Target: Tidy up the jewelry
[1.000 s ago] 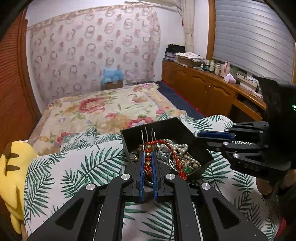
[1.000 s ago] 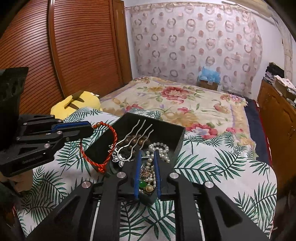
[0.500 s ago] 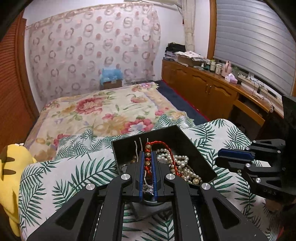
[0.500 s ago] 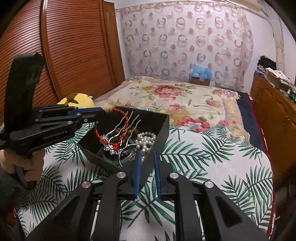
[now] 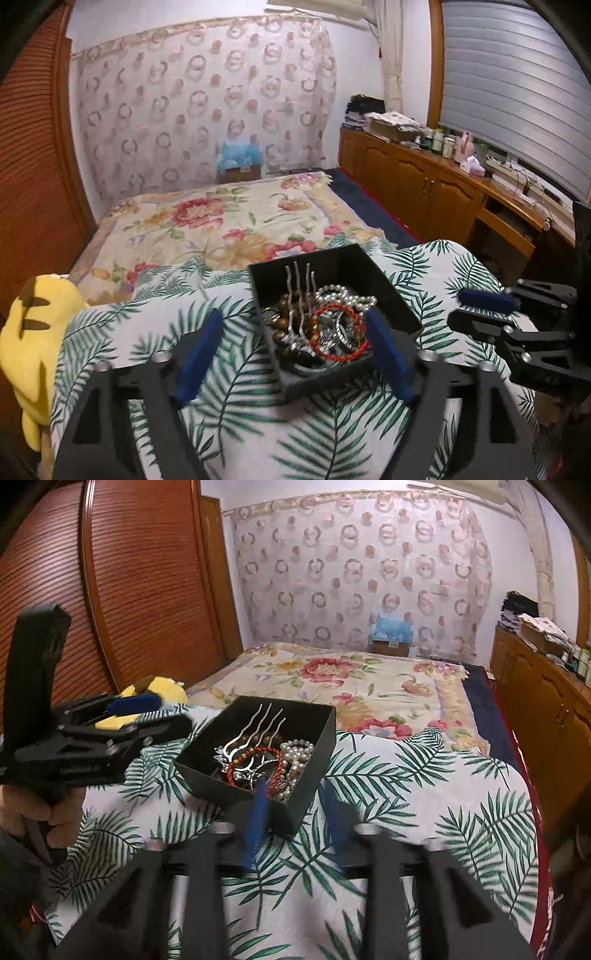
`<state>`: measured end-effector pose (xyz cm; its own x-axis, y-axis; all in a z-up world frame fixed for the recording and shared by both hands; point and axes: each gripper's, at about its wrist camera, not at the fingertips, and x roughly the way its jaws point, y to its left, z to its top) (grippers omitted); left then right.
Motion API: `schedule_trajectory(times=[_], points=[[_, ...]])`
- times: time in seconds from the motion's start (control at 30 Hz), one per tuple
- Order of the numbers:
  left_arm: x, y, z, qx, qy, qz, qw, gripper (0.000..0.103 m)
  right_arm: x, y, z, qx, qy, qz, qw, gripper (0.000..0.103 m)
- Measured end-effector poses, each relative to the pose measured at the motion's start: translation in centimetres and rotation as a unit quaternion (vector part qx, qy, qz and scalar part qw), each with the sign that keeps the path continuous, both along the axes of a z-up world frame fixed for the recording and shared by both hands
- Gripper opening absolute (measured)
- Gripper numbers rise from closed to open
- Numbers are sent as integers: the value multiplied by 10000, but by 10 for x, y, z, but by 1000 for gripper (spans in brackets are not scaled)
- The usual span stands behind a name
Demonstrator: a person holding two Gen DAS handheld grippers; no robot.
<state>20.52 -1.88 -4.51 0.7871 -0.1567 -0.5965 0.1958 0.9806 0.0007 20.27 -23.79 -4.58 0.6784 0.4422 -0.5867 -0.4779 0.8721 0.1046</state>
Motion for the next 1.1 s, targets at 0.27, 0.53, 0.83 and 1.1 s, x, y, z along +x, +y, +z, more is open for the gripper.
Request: schedule_trajectory(times=[0.27,0.53,0.83,1.1], points=[[-46,18,8,-33,-128,341,9993,95,-33,-2,12,102,-217,-357,9991,80],[-91,27,20,4,-240,643,9976,95,-69,-7,29,220,-561,-670,9959,90],[-122,34,31,-61,-366,758,9964,95,-96,-9,40,257,-804,-829,9930,90],[-126,32,37,-15,-391,749,9964,95,-102,-10,40,298,-827,-869,9923,90]])
